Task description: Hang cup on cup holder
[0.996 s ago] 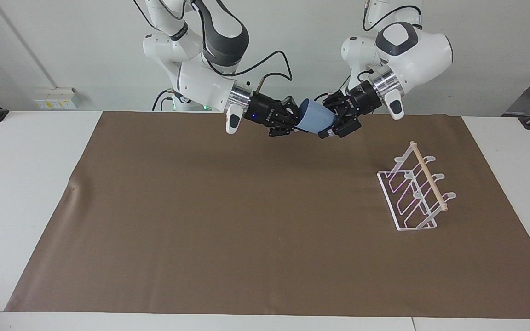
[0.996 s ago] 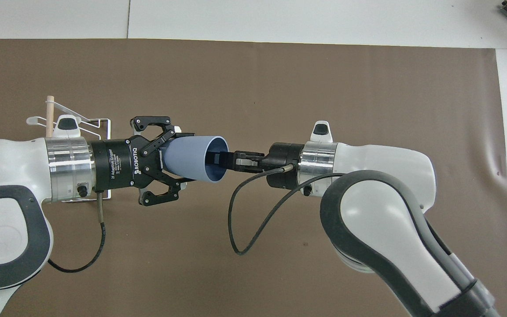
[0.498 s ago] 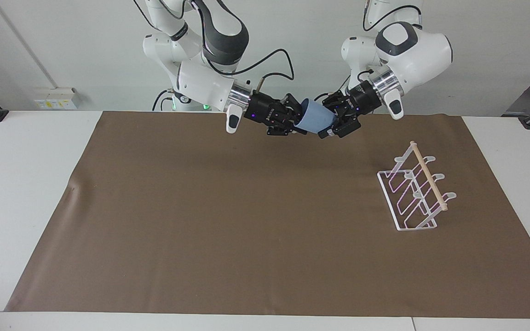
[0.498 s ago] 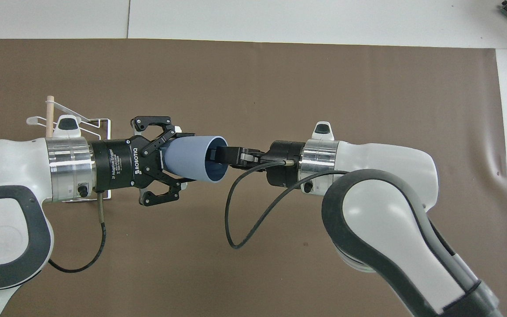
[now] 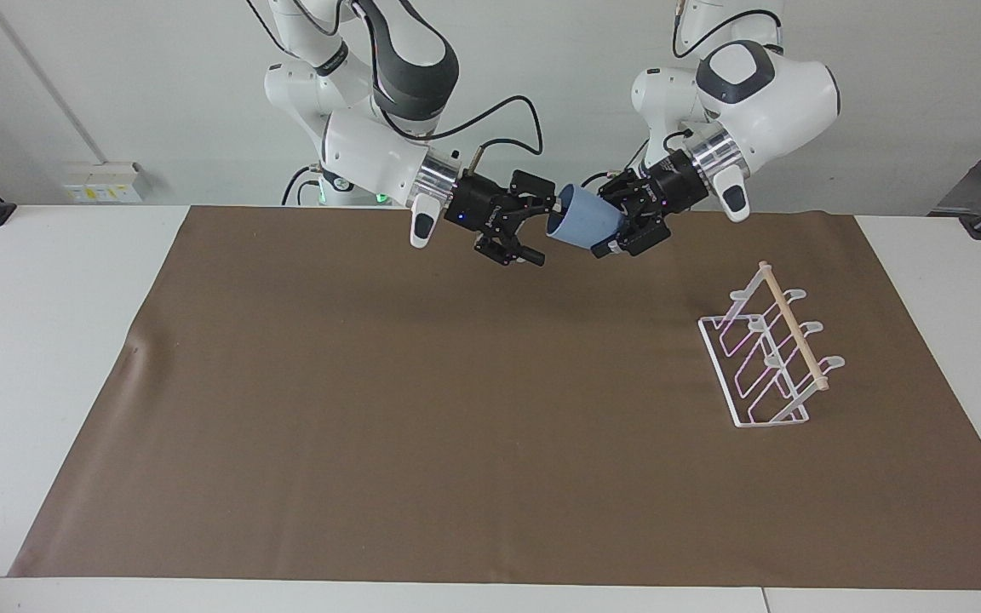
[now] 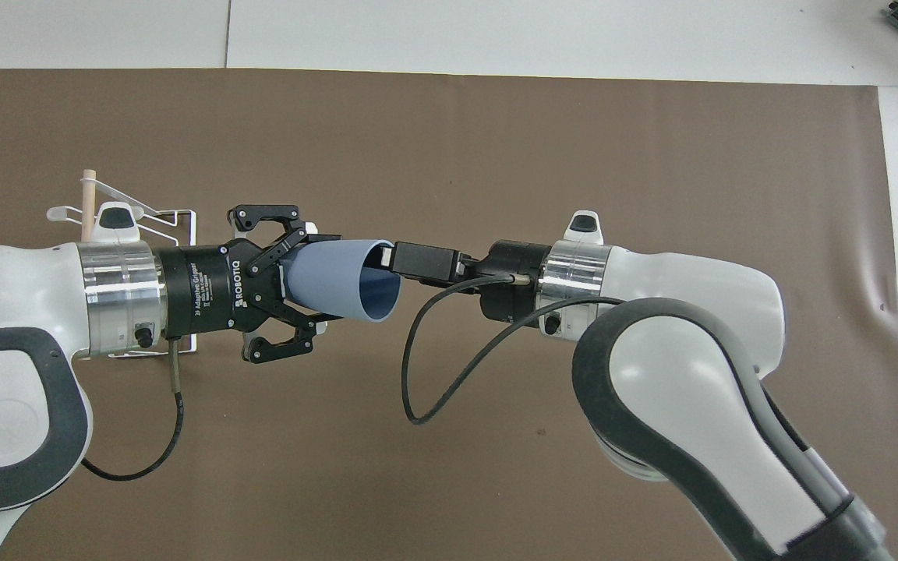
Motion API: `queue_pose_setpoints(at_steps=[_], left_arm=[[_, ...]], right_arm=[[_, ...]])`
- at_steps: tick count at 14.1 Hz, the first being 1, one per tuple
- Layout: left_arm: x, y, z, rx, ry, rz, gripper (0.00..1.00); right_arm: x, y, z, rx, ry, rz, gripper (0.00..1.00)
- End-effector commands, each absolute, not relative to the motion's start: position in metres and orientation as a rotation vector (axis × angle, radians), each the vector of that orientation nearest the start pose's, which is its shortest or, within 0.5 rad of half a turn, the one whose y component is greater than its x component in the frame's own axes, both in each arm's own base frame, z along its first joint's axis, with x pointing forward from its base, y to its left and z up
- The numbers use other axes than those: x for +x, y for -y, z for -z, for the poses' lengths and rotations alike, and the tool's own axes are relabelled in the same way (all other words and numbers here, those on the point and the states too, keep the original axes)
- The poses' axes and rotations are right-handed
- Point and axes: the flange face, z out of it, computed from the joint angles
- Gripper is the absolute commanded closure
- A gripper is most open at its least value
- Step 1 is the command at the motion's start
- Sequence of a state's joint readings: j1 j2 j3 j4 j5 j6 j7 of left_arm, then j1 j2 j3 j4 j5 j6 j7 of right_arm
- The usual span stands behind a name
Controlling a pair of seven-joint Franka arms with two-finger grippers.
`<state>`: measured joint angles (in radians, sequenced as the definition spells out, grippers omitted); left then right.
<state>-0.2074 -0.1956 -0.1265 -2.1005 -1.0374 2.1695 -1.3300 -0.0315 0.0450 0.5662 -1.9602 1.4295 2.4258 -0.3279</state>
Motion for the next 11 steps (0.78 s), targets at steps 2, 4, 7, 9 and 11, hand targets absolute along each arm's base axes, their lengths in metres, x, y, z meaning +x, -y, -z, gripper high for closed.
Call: queue_pose_setpoints(at_steps=[2,4,7,9,11], left_arm=[[0.485,0.196,-0.540,1.781,-1.596,0.511,1.00],[0.488,0.189,-0.535,1.881,-1.604,0.427,1.00],[0.495,0.171,-0.530,2.053,-1.614,0.255,1.00],[0.497,0.173,-0.528,2.216,-1.575,0.106,1.00],[0.494,0.181,-0.528,2.368,-1.507,-0.046,1.00]], right_arm=[[0.531,-0.290,-0.513,-2.102,-0.059,0.401,0.00],[0.539,-0.280,-0.518,-2.262,0.144,0.510,0.00],[0.547,-0.268,-0.525,-2.386,0.312,0.602,0.00],[0.550,-0.260,-0.521,-2.478,0.446,0.640,0.00],[0.562,-0.228,-0.513,-2.634,0.612,0.674,0.00]])
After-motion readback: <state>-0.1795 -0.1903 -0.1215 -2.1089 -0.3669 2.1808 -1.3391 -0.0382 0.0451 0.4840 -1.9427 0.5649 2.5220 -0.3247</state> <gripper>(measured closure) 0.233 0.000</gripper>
